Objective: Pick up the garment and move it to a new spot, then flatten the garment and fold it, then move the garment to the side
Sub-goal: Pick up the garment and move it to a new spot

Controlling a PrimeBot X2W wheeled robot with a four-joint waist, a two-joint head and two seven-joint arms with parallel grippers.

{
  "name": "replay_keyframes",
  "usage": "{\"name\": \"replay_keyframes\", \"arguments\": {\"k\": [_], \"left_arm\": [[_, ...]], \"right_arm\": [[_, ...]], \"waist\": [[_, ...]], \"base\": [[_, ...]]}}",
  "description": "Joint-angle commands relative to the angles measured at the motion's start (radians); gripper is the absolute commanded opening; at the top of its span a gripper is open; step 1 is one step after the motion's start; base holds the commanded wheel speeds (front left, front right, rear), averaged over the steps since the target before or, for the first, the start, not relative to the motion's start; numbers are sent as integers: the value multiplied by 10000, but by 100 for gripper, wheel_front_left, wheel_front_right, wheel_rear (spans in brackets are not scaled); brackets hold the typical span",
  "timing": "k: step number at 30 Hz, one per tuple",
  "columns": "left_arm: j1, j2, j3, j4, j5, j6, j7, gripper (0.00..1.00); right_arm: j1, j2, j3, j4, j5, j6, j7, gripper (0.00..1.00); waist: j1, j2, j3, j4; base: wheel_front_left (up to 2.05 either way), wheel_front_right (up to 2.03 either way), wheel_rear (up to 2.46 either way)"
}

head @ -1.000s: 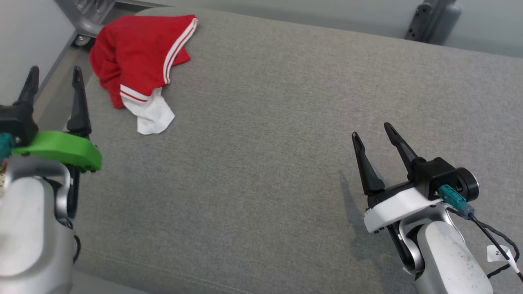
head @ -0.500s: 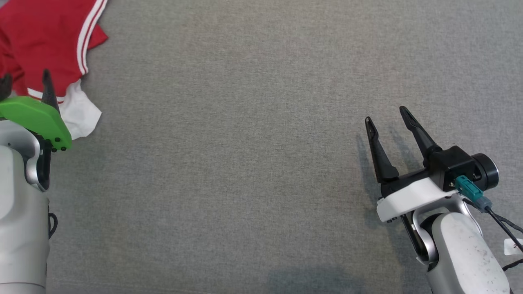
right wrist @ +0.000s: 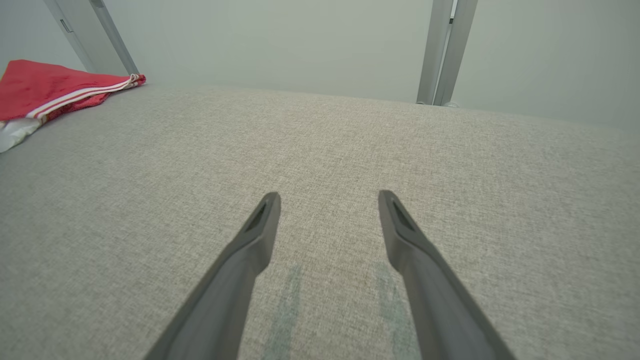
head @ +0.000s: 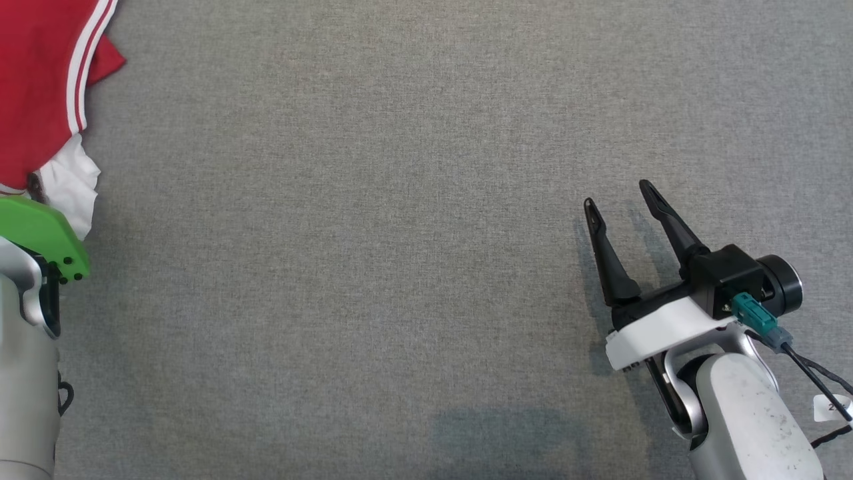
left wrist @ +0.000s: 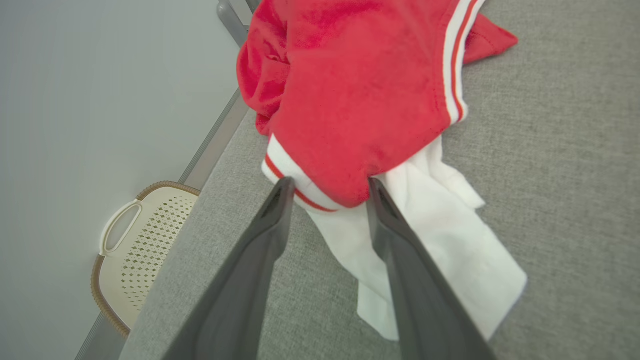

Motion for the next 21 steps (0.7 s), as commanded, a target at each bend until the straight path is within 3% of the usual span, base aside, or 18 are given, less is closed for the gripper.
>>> {"name": "replay_keyframes", "arguments": {"k": [1,9,21], "left_arm": [[-170,84,40,122,-106,-36,-125,0],[-427,230,-18,289,-194,-266,-974,0],[-714,754,-846,-398,434,-821,-1471,0]], "right_arm": [[97,-29,-14,4,-15,-15,-10,100],[141,49,-32,281,86,-15,-213,100],[526,319,-154,1147,387,-15,-684,100]], "waist": [[-1,0,-41,-6],[-1,0,-618,-8],[-1,0,-2729,-530]], "base": [[0,0,0],[0,0,0],[0,0,0]]}}
